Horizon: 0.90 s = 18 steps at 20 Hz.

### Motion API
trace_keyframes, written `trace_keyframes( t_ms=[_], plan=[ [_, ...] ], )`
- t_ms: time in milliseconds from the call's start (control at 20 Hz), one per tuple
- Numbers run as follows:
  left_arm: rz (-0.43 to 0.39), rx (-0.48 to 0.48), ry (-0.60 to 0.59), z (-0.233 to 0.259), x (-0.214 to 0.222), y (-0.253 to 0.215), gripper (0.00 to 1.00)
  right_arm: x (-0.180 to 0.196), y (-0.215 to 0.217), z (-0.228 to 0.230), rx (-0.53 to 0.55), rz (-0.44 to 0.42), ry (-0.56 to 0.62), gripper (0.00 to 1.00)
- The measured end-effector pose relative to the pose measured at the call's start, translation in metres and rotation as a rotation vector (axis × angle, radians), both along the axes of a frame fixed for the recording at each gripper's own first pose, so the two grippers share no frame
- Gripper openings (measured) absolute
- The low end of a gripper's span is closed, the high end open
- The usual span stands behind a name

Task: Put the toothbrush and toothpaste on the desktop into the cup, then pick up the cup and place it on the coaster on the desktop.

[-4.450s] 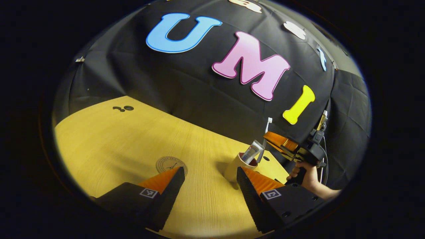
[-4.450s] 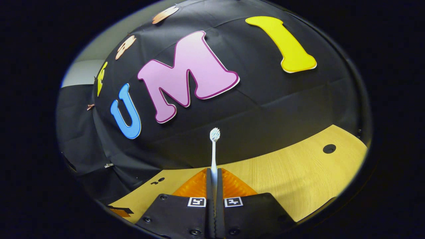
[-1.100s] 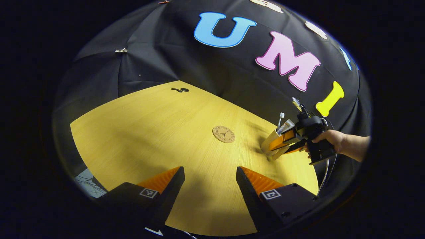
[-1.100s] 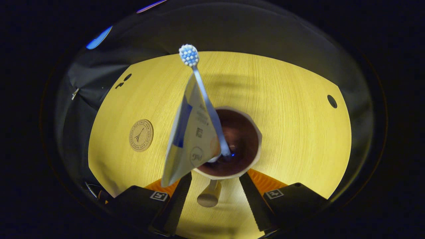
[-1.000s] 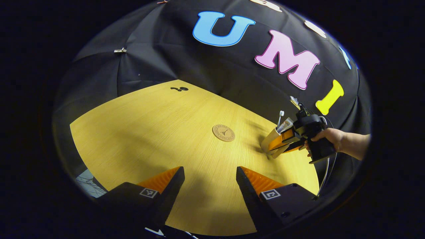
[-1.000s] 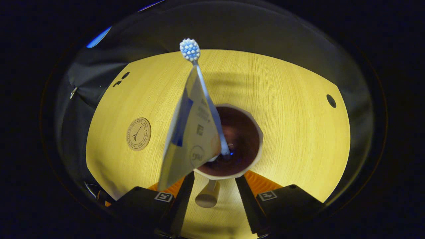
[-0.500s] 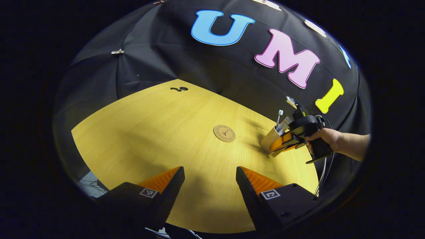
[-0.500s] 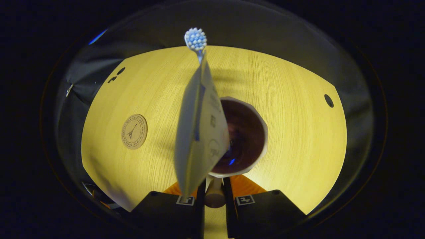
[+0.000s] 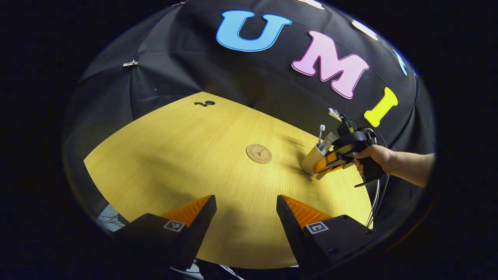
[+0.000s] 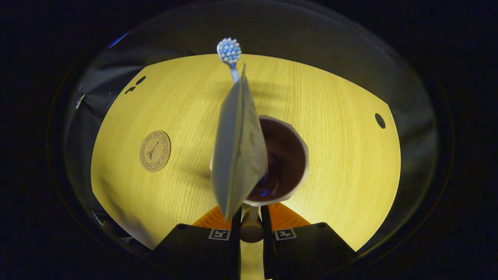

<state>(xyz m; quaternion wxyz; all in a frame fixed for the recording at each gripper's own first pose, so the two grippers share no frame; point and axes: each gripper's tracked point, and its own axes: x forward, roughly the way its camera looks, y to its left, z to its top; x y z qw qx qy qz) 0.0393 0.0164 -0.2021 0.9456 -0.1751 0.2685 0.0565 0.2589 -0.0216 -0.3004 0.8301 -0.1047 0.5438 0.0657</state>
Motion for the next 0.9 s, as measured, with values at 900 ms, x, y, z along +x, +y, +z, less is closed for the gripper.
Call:
trace_keyframes(
  t_ms=[900],
  plan=[
    [-0.022, -0.024, 0.017, -0.006, -0.037, -0.001, 0.96, 0.002, 0.105, 0.036, 0.095, 0.049, -0.041, 0.26]
  ],
)
